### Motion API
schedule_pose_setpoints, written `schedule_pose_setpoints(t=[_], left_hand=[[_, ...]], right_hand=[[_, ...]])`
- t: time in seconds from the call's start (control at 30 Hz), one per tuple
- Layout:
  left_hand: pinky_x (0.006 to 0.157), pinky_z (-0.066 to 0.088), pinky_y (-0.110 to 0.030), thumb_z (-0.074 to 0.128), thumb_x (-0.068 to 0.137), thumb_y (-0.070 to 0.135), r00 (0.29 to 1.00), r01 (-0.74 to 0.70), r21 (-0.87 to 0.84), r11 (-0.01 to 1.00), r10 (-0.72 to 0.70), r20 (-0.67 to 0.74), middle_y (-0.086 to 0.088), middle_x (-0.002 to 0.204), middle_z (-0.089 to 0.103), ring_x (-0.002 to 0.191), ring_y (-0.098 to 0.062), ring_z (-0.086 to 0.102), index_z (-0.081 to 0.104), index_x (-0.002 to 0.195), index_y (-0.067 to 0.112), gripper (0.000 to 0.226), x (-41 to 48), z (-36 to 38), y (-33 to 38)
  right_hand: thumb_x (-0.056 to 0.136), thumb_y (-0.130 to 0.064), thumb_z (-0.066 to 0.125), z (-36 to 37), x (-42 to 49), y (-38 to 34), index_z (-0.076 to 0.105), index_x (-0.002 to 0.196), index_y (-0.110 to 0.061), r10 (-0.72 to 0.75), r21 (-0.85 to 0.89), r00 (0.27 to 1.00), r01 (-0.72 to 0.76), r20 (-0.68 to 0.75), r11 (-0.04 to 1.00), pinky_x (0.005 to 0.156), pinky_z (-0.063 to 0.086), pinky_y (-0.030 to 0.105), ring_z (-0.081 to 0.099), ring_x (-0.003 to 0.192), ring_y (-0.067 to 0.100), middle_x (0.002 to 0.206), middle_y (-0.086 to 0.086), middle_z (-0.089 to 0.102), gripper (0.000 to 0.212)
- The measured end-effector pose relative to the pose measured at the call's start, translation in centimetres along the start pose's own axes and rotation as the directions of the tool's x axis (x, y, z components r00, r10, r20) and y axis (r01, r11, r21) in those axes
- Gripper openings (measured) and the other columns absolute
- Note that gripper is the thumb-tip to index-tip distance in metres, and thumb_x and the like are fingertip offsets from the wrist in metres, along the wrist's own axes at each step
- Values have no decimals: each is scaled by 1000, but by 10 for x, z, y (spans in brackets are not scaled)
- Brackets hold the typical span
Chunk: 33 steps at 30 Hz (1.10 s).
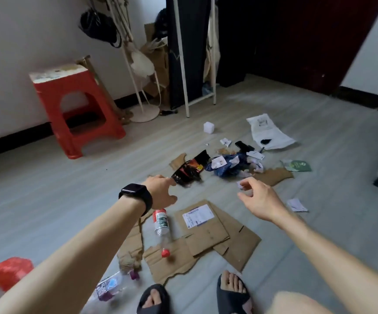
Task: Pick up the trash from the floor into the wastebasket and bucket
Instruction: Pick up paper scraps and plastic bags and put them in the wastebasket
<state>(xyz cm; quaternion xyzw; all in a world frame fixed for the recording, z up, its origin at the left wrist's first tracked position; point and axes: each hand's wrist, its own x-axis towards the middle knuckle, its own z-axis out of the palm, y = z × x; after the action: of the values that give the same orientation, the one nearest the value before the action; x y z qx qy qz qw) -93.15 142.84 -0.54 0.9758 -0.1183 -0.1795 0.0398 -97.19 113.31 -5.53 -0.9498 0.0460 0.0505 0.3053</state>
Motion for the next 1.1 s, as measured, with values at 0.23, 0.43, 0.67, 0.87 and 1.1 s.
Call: schedule_pose_setpoints(t=[0.23, 0.43, 0.67, 0.87, 1.1], left_hand=[[101, 43, -35, 56, 94, 43, 989, -125, 26, 992, 122, 82, -2, 146, 45, 130, -24, 47, 41, 146, 27, 56, 86, 47, 37], [105, 42, -41, 55, 93, 43, 984, -83, 12, 997, 80, 158, 0, 150, 40, 133, -24, 42, 37, 147, 32, 58, 176, 113, 13], [117, 25, -51, 56, 92, 46, 988, 27, 85, 996, -39, 149, -8, 164, 2, 148, -34, 14, 25, 153, 36, 69, 292, 176, -33], [118, 14, -58, 59, 84, 26, 996, -74, 292, 954, 57, 66, -8, 162, -20, 149, -39, -6, -1, 154, 42, 94, 361, 182, -56], [120, 2, -57, 51, 98, 26, 952, -306, 607, 734, 244, 184, -2, 164, -19, 152, -28, -10, -24, 150, 39, 93, 434, 190, -76]], right_hand=[[96, -37, 52, 37, 39, 52, 47, 135, -23, 120, -105, 987, -109, 107, 988, 96, 44, 35, 53, 118, 21, 137, 0, 52, 42], [98, -38, 47, 94, 130, 98, 34, 148, -21, 203, -292, 940, -120, 274, 949, 103, 43, 39, 45, 131, 26, 147, 6, 38, 54], [95, -37, 48, 150, 251, 161, 29, 151, -18, 318, -428, 903, -175, 288, 887, 110, 38, 48, 32, 138, 41, 157, 11, 24, 63], [93, -31, 49, 167, 306, 200, 18, 152, -28, 422, -441, 881, -299, 214, 846, 114, 30, 47, 18, 143, 42, 156, 15, 13, 66], [96, -14, 38, 204, 301, 214, 15, 156, -31, 284, -702, 944, -89, 166, 706, 104, 44, 43, 28, 136, 45, 162, 17, 5, 66]])
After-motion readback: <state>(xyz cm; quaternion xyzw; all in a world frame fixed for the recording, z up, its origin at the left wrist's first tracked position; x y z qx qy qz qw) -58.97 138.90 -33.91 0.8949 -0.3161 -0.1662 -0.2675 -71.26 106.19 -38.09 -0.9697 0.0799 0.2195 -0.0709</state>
